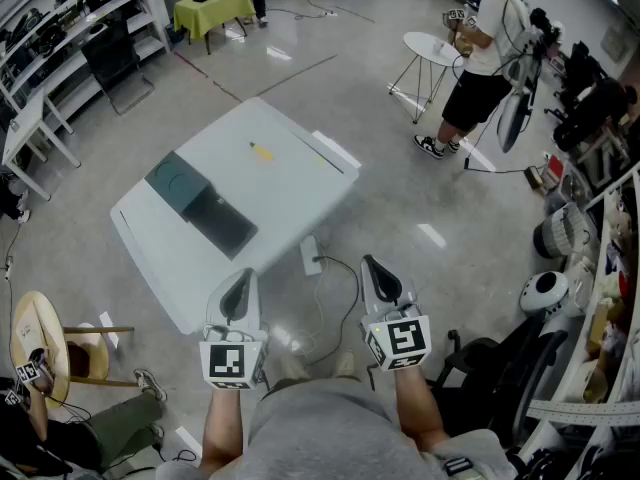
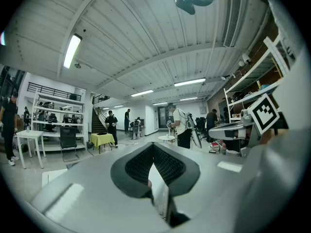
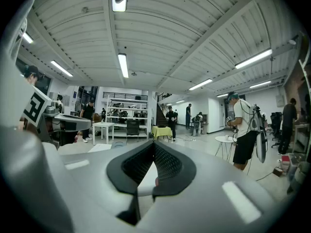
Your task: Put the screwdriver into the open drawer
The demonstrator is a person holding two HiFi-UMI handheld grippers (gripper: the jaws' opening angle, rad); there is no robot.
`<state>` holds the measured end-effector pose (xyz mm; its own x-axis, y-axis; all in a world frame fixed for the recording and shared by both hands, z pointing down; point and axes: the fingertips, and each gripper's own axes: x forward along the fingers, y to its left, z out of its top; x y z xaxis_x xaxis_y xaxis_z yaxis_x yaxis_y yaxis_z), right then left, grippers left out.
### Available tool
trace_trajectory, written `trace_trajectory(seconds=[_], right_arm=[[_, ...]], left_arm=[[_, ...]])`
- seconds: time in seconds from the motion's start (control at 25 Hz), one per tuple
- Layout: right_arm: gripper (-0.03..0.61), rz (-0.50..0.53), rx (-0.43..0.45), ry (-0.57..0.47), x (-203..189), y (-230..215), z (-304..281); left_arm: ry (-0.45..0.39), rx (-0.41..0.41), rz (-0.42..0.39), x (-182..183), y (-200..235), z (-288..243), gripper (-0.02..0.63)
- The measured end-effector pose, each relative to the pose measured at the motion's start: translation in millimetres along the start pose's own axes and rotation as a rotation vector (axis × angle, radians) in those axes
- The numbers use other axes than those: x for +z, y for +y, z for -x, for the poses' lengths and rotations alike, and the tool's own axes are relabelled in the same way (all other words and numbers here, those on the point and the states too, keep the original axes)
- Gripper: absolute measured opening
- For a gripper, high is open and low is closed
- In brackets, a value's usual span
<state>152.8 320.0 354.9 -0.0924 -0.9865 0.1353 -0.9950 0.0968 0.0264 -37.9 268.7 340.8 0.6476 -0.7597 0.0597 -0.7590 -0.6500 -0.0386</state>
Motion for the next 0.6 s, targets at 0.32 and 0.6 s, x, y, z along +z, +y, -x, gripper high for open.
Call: trace_trajectory(seconds=[0.32, 0.6], right_arm=[[0.003, -0.029, -0.027, 0.016, 3.6, 17.2, -9.2], [0.005, -0.05, -0.027, 0.017, 3.3, 40.2, -25.4]], left_arm=[[0.002, -0.019, -0.001, 1.8, 22.4, 4.1, 0.012], [-0.02, -0.04, 0.0, 4.3, 46.8, 8.2, 0.011]])
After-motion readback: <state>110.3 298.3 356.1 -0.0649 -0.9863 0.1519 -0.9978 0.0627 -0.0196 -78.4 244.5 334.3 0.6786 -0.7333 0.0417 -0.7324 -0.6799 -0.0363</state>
